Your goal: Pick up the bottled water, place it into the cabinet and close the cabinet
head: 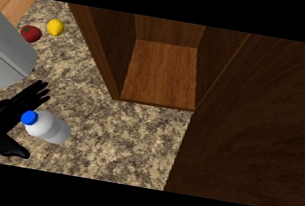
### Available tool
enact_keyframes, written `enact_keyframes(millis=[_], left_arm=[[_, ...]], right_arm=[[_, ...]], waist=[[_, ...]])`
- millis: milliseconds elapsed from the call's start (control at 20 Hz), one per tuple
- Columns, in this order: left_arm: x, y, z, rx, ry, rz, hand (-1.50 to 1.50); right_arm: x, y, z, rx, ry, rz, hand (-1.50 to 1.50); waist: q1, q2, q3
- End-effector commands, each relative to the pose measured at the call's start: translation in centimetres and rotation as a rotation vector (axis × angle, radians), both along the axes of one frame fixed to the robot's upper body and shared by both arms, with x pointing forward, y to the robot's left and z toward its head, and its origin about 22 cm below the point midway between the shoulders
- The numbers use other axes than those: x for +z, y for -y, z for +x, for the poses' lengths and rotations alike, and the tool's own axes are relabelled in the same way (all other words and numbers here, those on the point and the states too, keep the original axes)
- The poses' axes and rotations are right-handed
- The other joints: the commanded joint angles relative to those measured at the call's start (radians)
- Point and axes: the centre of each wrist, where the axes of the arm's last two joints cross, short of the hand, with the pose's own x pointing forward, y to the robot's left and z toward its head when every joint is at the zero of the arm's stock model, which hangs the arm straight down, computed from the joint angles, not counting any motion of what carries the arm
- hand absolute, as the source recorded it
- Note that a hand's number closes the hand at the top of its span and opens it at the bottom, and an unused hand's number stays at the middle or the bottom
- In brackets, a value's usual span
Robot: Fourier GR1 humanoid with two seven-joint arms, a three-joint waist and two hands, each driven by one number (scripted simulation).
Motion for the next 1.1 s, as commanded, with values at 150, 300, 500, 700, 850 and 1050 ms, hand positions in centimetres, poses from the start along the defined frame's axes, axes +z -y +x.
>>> enact_keyframes(millis=[150, 300, 500, 700, 850, 1050], left_arm=[[-2.9, -0.2, 0.2, 0.028, 0.015, -0.009, -1.5], [-4.2, 0.3, -0.4, 0.035, 0.015, -0.038, -1.5], [-4.8, 0.9, 1.1, 0.043, 0.036, -0.05, -1.5], [-5.4, 1.5, 0.9, 0.102, 0.06, -0.107, -1.5], [-5.3, 2.4, 2.3, 0.1, 0.087, -0.094, -1.5], [-6.2, 3.7, 2.2, 0.091, 0.082, -0.147, 1.5]], right_arm=[[1.4, 0.9, -1.8, -0.046, 0.079, -0.028, -1.5], [1.4, 1.3, -2.1, -0.062, 0.063, -0.028, -1.5], [1.7, 1.4, -1.7, -0.057, 0.056, -0.007, -1.5], [1.2, 1.1, -3.4, -0.051, 0.061, -0.015, -1.5], [1.8, 0.7, -1.7, -0.037, 0.068, -0.028, -1.5], [1.7, 1.5, -2.0, -0.038, 0.064, -0.034, -1.5]], waist=[[0.001, 0.0, 0.0], [0.003, 0.0, 0.001], [-0.008, 0.004, -0.001], [-0.015, -0.002, -0.001], [-0.009, 0.004, -0.002], [-0.01, 0.004, -0.001]])
